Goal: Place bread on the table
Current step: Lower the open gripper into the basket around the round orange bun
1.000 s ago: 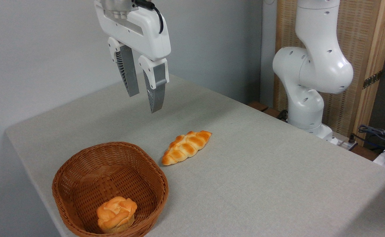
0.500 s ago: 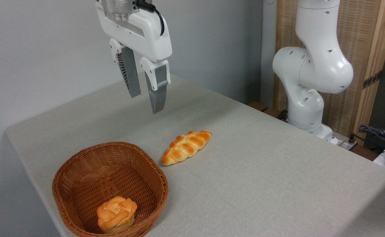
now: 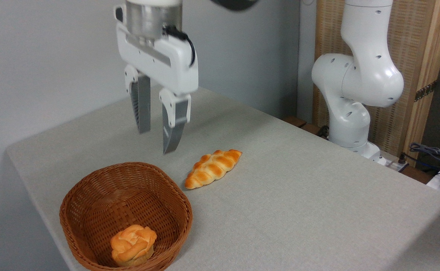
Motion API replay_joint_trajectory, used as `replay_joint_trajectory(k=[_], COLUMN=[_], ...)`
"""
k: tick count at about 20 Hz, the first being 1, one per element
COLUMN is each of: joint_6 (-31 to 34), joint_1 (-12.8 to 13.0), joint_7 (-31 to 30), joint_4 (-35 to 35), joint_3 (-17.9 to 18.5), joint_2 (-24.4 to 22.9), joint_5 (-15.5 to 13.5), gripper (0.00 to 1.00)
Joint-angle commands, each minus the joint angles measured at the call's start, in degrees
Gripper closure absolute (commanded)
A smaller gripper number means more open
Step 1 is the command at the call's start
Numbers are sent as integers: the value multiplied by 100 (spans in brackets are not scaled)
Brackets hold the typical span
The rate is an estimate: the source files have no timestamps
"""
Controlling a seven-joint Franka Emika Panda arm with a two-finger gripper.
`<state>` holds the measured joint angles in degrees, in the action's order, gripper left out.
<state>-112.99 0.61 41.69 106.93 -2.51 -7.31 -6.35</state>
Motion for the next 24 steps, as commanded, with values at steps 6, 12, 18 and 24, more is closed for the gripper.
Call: replay_joint_trajectory(k=[6,12,18,24], joint_6=[-2868,-3572,-3942,-3942], joint_1=[71,36,-149,-158], joint_7=[1507,1702,1702,1860], joint_4=[1251,1199,1137,1137], joint_3=[75,67,66,66], joint_2=[606,1266,1583,1583], joint_5=[73,537,987,1294], gripper=[0,0,0,59])
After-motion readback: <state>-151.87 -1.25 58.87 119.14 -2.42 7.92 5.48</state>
